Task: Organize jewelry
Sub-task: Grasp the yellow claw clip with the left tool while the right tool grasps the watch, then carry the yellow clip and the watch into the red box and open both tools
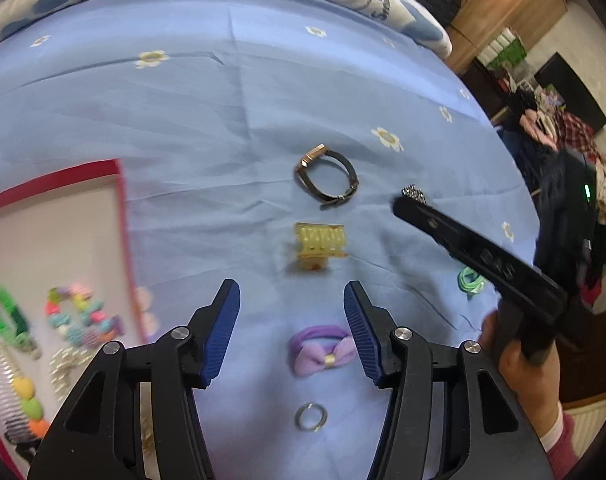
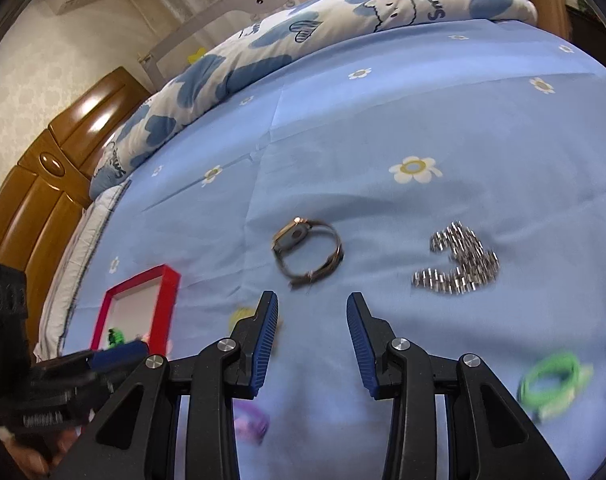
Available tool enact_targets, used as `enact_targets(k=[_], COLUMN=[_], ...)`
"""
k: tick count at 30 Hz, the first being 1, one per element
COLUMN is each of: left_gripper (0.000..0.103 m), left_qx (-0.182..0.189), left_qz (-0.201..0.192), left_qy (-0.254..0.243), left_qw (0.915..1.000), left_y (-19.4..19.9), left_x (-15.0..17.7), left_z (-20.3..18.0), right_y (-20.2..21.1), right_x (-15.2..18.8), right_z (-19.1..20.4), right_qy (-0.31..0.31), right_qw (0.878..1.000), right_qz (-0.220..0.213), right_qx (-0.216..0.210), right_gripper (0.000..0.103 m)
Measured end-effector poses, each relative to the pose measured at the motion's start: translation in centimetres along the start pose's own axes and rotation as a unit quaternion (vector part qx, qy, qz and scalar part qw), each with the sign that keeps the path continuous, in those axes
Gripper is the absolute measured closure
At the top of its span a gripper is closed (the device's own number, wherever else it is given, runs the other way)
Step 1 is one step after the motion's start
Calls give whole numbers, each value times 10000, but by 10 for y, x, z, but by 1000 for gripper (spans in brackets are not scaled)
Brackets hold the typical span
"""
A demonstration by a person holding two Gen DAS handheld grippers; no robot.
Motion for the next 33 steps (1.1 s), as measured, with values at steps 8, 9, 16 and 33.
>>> enact_targets(k=[8, 9, 16, 33], left_gripper=[47, 47, 48, 80], left_qx=[-259, -282, -468, -60], left_qz=[158, 174, 208, -98], left_qy=[-183, -186, -247, -237], left_qw=[9994, 9993, 9984, 9997], left_y=[-39, -43, -64, -33], left_x=[-12, -13, -21, -15], left_z=[-11, -12, -12, -6], right_y=[-43, -48, -69, -39], right_x=[-22, -24, -27, -7], right_z=[-5, -5, -15, -29], right_qy=[193, 232, 233, -91], right_qw=[9995, 9993, 9985, 9995], right_qz=[239, 278, 458, 287], right_qx=[-20, -2, 169, 51], right_gripper=[64, 65, 80, 100])
Point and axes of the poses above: each gripper's, at about its wrist camera, not at the fingertips, and y roughly against the way its jaws point, z to its left, x to its underside, the point moved 7 cm from there along -y, roughly the way its jaws point, and after that the axes turned 6 degrees about -y, right-handed, at the moved point
